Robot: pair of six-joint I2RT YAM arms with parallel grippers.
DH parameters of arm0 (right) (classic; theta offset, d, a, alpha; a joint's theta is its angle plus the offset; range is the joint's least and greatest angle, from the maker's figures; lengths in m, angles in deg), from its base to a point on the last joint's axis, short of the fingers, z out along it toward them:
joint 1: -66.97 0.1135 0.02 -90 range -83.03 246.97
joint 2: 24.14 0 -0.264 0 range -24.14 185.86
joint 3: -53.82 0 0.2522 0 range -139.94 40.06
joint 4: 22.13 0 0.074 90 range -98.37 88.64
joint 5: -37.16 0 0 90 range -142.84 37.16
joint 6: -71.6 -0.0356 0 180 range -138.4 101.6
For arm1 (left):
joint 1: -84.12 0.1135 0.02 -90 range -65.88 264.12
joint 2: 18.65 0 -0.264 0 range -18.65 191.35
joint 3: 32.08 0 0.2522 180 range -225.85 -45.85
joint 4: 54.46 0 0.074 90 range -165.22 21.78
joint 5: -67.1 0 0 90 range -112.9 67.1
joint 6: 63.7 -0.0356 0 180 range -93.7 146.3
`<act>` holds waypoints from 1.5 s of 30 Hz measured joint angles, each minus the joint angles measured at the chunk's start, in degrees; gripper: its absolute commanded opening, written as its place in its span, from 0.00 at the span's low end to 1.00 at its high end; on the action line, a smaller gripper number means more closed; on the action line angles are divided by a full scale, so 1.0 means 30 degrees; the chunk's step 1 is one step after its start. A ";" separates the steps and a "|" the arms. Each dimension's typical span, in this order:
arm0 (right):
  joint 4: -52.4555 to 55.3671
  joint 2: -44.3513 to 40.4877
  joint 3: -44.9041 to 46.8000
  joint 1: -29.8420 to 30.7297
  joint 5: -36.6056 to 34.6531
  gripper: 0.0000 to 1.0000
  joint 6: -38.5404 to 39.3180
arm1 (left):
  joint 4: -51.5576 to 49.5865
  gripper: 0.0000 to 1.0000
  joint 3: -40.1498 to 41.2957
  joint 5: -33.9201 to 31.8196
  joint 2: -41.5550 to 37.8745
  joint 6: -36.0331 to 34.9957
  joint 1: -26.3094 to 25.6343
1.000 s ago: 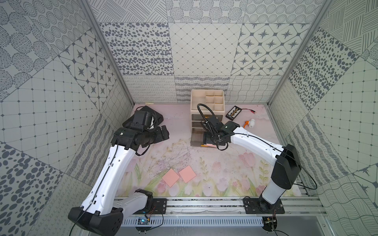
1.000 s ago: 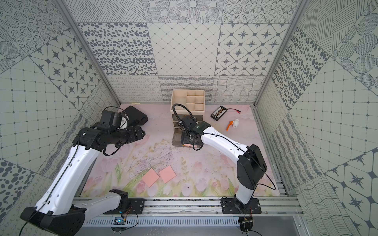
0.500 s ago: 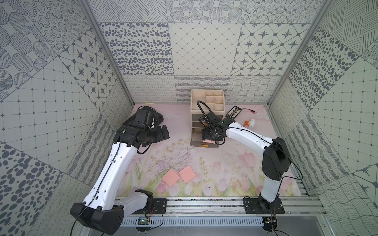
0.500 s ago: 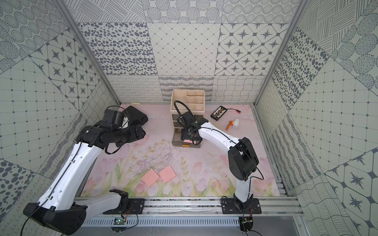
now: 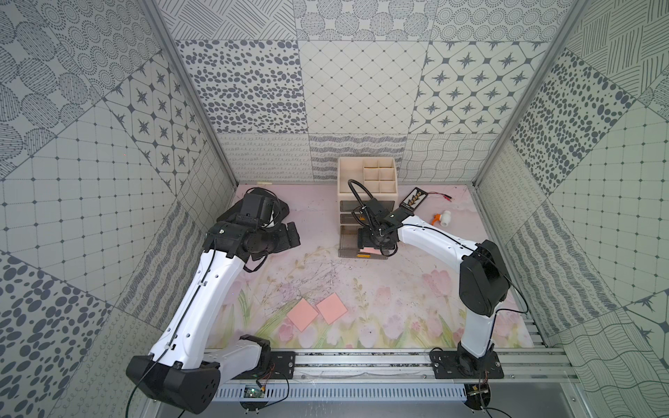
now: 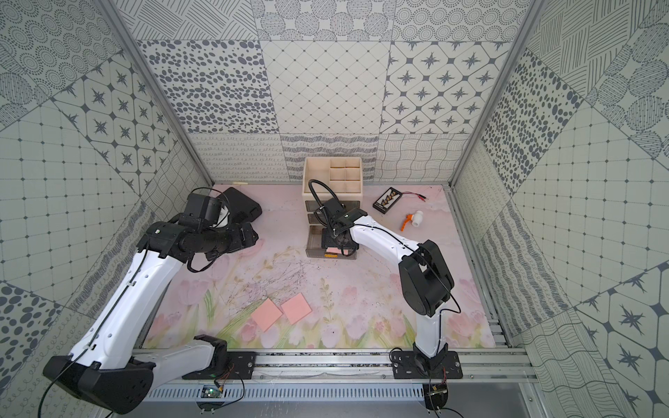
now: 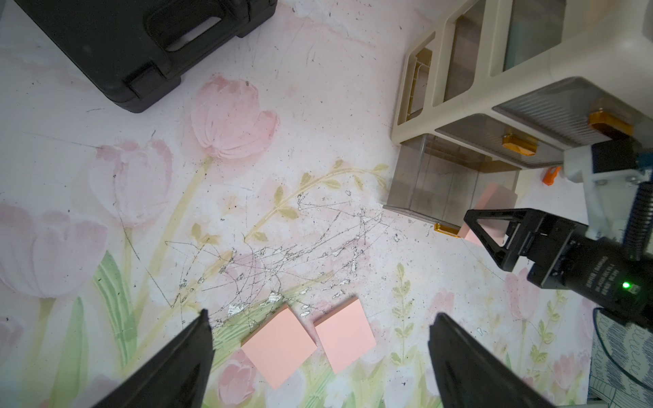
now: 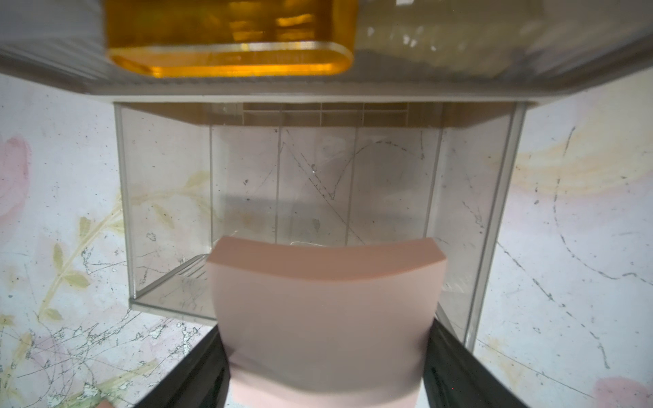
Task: Please put the sticky notes in the drawer by color
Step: Place the sticky notes in the drawer, then pick up the sticky notes from the center of the board.
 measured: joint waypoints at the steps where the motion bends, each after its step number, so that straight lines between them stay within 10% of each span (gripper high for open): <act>1: 0.0000 0.0007 0.0000 0.0000 -0.0044 0.85 0.0015 | 0.0000 0.97 0.0036 0.0000 0.0000 0.0000 0.0000; 16: -0.0401 0.0044 -0.0087 -0.0015 -0.0699 0.92 -0.0073 | 0.0000 0.97 0.0306 -0.0007 -0.0051 0.0000 0.0007; 19: -0.0444 -0.0452 -0.0080 -0.0015 -0.1275 0.82 0.0044 | 0.0007 0.97 0.0423 0.0000 -0.0073 0.0007 0.0007; 26: -0.1107 -0.2535 0.0342 0.0138 -0.1661 0.00 0.0197 | 0.0007 0.97 0.0539 0.0007 -0.0095 0.0007 0.0007; 45: -0.1617 -0.1661 0.2390 0.1115 -0.1173 0.00 -0.0532 | 0.0000 0.97 0.0539 0.0007 -0.0284 0.0007 0.0007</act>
